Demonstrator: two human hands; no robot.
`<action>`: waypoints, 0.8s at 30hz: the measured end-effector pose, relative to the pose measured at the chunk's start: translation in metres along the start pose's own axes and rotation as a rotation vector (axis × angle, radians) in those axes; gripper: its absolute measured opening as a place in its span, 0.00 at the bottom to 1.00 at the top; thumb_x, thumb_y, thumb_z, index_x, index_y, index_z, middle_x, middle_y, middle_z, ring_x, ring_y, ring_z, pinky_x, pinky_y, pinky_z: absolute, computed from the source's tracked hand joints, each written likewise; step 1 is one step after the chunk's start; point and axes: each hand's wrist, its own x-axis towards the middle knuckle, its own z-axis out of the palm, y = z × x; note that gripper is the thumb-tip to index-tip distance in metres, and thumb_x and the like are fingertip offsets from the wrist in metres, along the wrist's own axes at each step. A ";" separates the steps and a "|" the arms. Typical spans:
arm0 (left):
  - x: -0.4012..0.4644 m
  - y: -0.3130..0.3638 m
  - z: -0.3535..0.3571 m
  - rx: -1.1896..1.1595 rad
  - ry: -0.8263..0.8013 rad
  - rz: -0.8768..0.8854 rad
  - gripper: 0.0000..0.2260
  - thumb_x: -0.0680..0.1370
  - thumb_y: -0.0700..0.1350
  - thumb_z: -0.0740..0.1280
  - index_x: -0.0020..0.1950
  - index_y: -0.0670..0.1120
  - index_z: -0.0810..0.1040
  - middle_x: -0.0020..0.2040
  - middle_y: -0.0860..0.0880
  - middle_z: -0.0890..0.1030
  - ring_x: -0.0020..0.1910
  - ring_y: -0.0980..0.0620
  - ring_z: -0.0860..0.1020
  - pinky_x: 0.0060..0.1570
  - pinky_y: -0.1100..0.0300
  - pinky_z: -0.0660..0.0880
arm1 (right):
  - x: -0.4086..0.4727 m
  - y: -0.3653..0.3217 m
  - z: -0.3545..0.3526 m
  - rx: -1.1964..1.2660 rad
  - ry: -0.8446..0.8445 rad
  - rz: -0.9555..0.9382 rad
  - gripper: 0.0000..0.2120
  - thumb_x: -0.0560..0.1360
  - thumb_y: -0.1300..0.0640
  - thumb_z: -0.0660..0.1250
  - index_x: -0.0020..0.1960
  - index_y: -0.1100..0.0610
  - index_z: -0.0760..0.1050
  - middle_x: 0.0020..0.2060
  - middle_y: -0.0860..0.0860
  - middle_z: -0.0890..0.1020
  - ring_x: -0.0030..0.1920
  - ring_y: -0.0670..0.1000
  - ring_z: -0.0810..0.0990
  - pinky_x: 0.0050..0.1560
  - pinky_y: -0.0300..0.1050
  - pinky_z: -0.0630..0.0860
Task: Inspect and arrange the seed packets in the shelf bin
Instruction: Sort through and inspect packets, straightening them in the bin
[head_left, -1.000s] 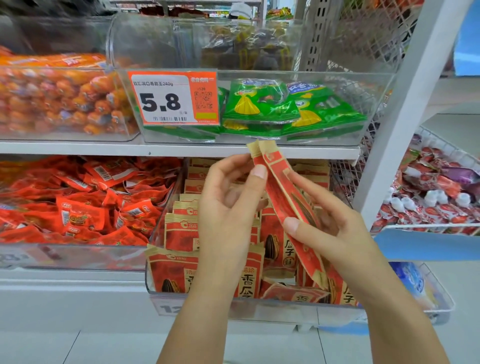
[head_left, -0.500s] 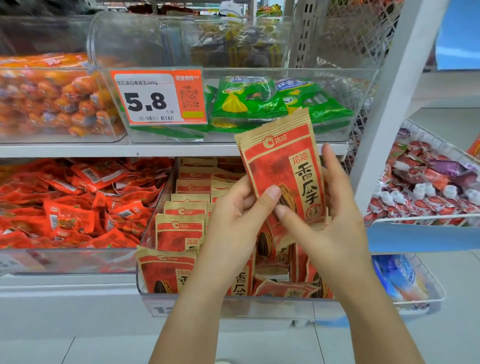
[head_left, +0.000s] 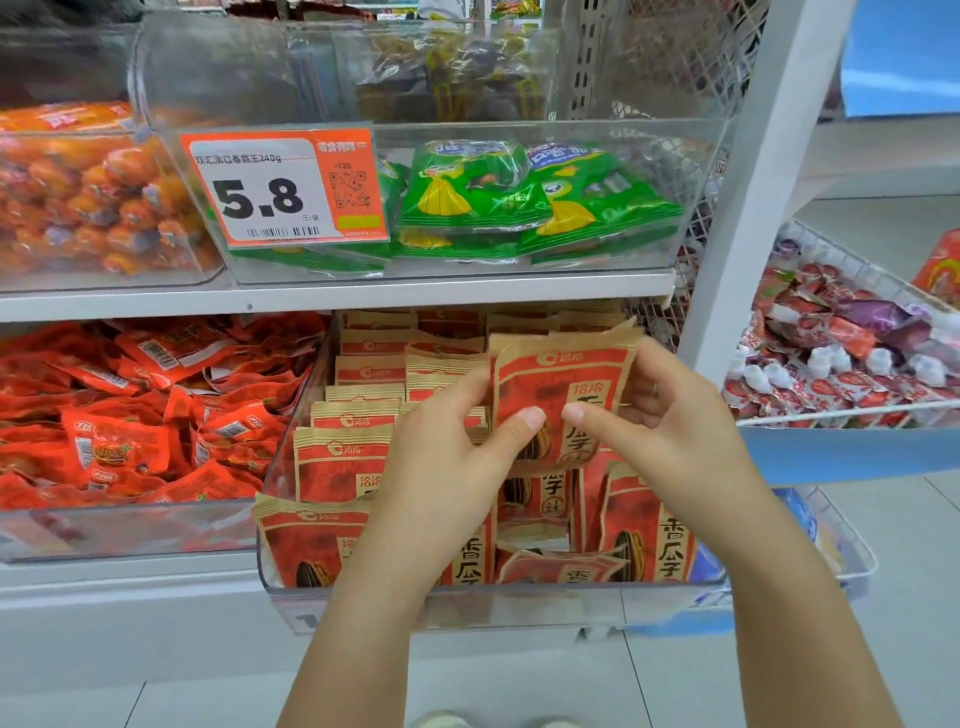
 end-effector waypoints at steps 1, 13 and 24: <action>0.001 -0.002 0.000 0.145 0.001 -0.022 0.07 0.77 0.54 0.69 0.52 0.66 0.78 0.51 0.64 0.82 0.56 0.58 0.78 0.57 0.53 0.76 | 0.000 0.004 0.000 -0.037 -0.021 0.023 0.11 0.73 0.60 0.73 0.50 0.46 0.77 0.47 0.38 0.84 0.51 0.41 0.82 0.53 0.40 0.78; -0.002 0.009 0.005 0.677 0.040 -0.148 0.09 0.80 0.56 0.63 0.57 0.56 0.74 0.47 0.57 0.77 0.57 0.52 0.75 0.66 0.55 0.61 | 0.001 0.014 0.010 -0.633 -0.098 0.213 0.11 0.75 0.48 0.71 0.56 0.44 0.75 0.49 0.41 0.80 0.51 0.47 0.78 0.50 0.46 0.75; 0.012 0.001 0.023 0.768 0.113 -0.125 0.10 0.82 0.53 0.59 0.58 0.55 0.78 0.45 0.55 0.83 0.50 0.54 0.77 0.70 0.53 0.55 | 0.000 0.013 0.015 -0.737 -0.011 0.257 0.12 0.76 0.47 0.69 0.59 0.42 0.75 0.48 0.44 0.79 0.50 0.48 0.79 0.47 0.43 0.73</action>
